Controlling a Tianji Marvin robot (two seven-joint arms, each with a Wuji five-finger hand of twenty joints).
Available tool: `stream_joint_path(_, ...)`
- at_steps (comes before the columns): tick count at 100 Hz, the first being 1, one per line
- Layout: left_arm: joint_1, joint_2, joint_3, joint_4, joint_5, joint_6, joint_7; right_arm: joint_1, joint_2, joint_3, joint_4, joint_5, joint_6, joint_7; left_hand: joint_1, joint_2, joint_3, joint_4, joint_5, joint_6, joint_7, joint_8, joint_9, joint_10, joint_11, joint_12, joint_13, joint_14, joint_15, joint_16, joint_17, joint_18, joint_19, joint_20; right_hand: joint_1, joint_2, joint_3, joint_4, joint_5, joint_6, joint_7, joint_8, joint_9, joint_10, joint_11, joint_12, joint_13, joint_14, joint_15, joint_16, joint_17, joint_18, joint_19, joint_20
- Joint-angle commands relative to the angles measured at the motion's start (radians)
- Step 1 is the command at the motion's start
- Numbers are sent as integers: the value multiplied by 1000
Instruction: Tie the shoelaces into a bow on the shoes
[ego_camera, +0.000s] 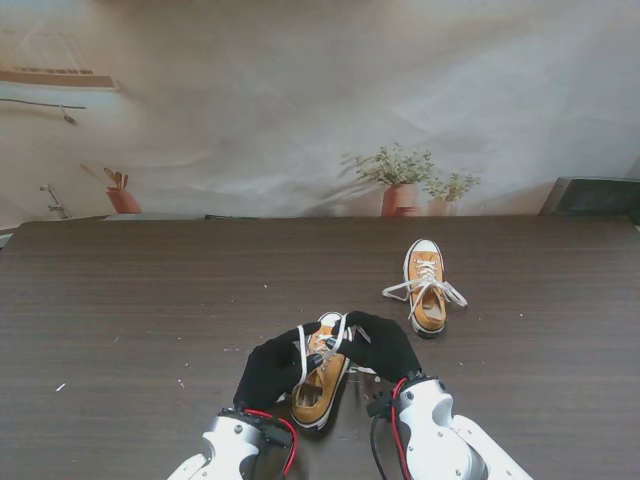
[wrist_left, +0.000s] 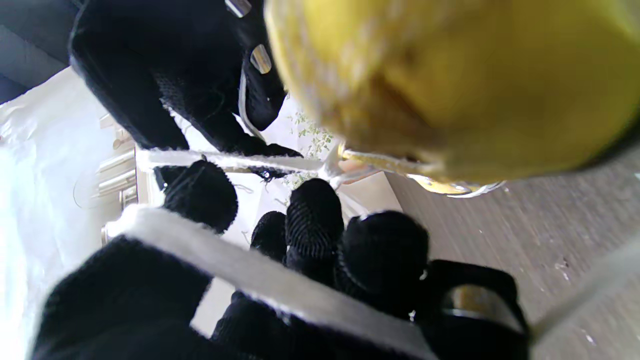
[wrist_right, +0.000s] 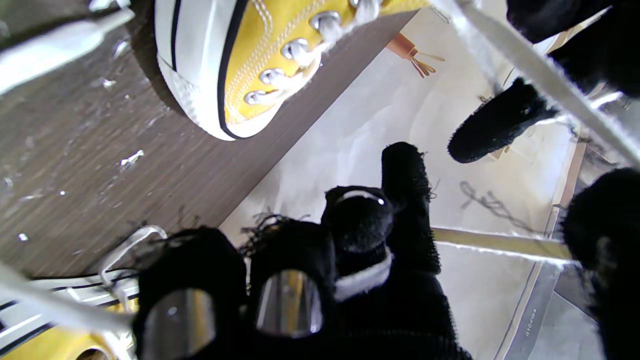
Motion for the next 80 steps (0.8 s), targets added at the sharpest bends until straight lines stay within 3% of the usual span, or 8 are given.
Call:
stream_joint_path(1,-4,-2,1,-2,15,14,2,-7,8,2,-16,-4,-4,24,-13,-48,30,-25,-58,-114,-45,-26,-43,-4,-33,-23,25,-34,-12,-17,7,1,62,-19,-1,-35,0,-40,-30,-37,11,43,-39,16,-12,-10,16,-7,12,-26,10,30,96,-18)
stream_joint_path(16,-18,-3,16,17,96,39,52,-14,17,3,-34,-5,3,64,4,-47,35,-22,-65,-102,-47,-27,-47,7,-45,-26,24,-28,-21,-19,4,22,40,-27,19,-11,-43,-37,-80,-91,2,79,-133,32,-56,-27,15,41,-71,-95,-30,93,-4,-54)
stream_joint_path(34,-39,-5,40,44,190,81,120,-14,27,-3,-45,4,11,109,5,-36,27,-20,-80,-98,-52,-30,-72,24,-64,-34,5,4,-31,-14,-3,73,8,-34,39,8,-88,-33,-135,-129,-13,106,-288,66,-165,-91,7,179,-345,-286,-328,111,-171,28)
stream_joint_path(42,-48,-4,48,56,226,97,147,-9,27,-9,-43,11,13,117,2,-34,23,-20,-92,-96,-56,-31,-83,29,-71,-36,-4,11,-32,-12,-11,83,1,-34,43,12,-97,-32,-130,-140,-17,107,-357,83,-227,-130,-65,209,-436,-309,-434,102,-231,49)
stream_joint_path(80,-81,1,78,93,350,165,234,-5,29,-16,-43,17,6,130,-3,-24,9,-19,-129,-90,-67,-37,-125,42,-95,-46,-37,25,-30,-1,-49,101,-10,-13,47,-6,-83,-32,-66,-129,-32,108,-526,104,-334,-236,-288,191,-592,-259,-631,62,-355,72)
